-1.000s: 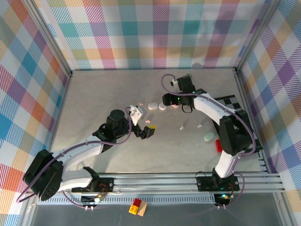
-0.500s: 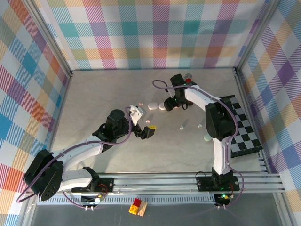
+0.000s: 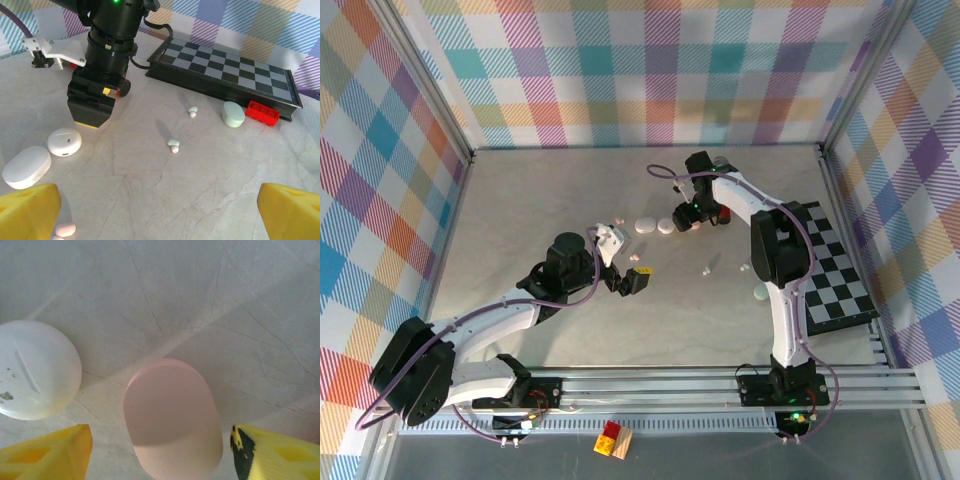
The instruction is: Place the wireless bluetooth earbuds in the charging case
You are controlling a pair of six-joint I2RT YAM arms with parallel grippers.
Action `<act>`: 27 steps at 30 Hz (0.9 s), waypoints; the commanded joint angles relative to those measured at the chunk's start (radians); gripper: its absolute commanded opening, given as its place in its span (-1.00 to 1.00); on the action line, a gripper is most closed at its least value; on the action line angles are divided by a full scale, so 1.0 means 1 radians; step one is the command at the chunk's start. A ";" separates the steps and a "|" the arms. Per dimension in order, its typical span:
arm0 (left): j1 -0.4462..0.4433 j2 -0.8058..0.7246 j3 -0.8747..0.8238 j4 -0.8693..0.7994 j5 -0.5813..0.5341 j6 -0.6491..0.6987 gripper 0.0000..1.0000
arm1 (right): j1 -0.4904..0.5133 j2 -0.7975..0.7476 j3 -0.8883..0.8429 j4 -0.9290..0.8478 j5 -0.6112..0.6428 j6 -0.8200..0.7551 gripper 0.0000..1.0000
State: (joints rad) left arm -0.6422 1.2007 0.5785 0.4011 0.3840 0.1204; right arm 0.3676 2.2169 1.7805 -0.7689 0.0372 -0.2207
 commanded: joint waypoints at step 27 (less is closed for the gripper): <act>0.016 -0.015 0.001 0.008 0.007 0.009 0.99 | -0.006 -0.122 -0.115 0.039 -0.046 -0.035 -0.23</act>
State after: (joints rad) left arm -0.6399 1.2098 0.5785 0.4000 0.3832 0.1207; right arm 0.3656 2.1769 1.7081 -0.7559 0.0074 -0.2413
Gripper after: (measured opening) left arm 0.996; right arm 0.390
